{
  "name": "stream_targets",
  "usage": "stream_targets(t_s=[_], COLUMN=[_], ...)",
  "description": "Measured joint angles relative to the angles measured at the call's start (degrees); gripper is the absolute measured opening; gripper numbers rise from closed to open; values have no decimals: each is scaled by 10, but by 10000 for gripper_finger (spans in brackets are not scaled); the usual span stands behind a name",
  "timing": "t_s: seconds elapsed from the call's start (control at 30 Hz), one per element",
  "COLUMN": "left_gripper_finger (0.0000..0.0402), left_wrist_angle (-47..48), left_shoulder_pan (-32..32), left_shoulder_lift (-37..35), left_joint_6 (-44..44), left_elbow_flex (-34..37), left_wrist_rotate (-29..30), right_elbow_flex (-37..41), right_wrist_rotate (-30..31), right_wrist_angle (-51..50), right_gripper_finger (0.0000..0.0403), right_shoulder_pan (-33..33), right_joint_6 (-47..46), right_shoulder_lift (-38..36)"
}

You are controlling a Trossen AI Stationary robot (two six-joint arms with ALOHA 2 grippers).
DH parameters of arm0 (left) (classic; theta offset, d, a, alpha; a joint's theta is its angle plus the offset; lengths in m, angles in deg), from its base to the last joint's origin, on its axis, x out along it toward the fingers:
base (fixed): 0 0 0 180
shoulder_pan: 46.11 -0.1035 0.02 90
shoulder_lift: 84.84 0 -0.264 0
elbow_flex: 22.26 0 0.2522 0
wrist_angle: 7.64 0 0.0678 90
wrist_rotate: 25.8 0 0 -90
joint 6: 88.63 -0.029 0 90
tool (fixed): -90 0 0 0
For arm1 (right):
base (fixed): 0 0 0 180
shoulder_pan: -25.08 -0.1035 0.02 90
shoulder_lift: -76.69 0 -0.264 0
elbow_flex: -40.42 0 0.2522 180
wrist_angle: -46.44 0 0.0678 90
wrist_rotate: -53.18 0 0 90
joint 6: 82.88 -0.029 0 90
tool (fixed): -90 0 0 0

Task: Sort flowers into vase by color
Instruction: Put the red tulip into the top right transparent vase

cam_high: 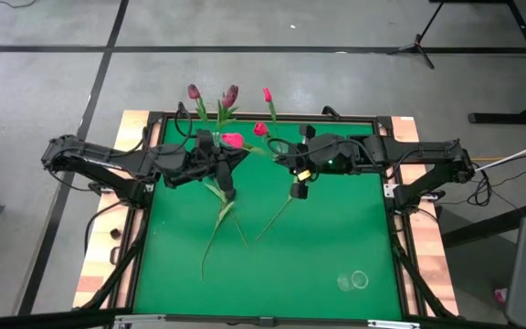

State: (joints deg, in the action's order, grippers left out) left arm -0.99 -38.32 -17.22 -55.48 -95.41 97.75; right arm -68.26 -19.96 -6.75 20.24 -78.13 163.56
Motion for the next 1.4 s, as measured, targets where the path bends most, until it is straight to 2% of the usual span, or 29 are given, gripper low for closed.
stream_targets(t_s=[0.47, 1.07, 1.13, 1.23, 1.4], left_gripper_finger=[0, 0, 0, 10, 67], left_wrist_angle=[-13, -17, -11, -10, -11], left_shoulder_pan=[0, 1, -3, -19, -35], left_shoulder_lift=[0, 0, 0, 0, 14], left_joint_6=[-10, 12, 10, 1, -21], left_elbow_flex=[0, 0, 0, 0, 0], left_wrist_rotate=[-29, -20, -36, -105, -201], right_elbow_flex=[0, 0, 0, 0, 0], right_wrist_rotate=[0, -7, -15, -15, -15], right_wrist_angle=[6, 14, 26, 38, 38], right_gripper_finger=[17, 17, 17, 17, 17], right_shoulder_pan=[0, 0, 0, 0, 0], right_joint_6=[-1, -2, -2, -2, -3], right_shoulder_lift=[0, 0, 0, 0, 0])
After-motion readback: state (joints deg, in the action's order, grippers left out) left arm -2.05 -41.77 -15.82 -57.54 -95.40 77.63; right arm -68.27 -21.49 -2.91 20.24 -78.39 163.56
